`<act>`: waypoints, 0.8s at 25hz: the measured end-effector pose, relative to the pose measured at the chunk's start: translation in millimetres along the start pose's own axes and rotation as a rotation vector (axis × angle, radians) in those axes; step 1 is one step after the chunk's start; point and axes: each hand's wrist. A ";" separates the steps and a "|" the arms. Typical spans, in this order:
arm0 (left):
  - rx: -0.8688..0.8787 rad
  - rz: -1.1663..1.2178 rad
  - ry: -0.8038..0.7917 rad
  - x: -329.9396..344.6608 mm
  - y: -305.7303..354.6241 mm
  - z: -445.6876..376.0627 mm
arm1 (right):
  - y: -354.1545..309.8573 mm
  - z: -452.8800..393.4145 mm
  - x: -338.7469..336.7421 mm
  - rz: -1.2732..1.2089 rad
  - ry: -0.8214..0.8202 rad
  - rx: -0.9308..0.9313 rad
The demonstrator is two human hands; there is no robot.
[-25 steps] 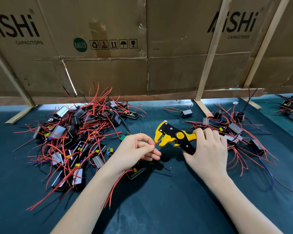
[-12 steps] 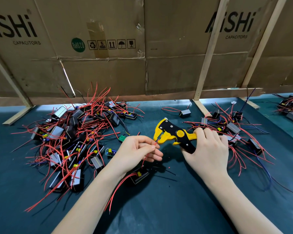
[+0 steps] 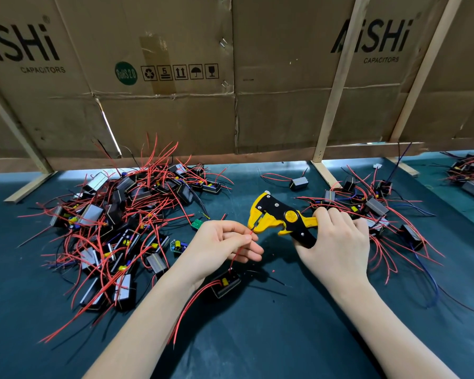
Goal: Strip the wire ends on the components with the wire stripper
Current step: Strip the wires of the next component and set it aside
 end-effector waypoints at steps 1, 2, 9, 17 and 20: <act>0.003 -0.005 -0.001 -0.2 -0.3 0.1 | 0.2 0.0 -0.1 -0.003 0.003 -0.001; 0.006 -0.010 -0.004 -0.4 -0.4 0.1 | 0.4 0.0 -0.2 -0.006 0.006 -0.001; 0.004 -0.031 -0.021 -0.5 -2.1 -0.2 | 0.9 -0.1 -0.5 0.006 -0.007 0.001; -0.017 -0.047 -0.041 -3.0 -1.7 -1.2 | 2.9 0.6 0.9 0.002 -0.032 -0.015; -0.021 -0.041 -0.046 -3.0 -1.7 -1.4 | 4.1 0.6 1.0 0.001 -0.035 -0.010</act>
Point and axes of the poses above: each hand's wrist, its own z-axis away from the middle knuckle, its own x-axis out of the palm, y = z × x, and after that the axes turned 15 degrees about -z, right-handed
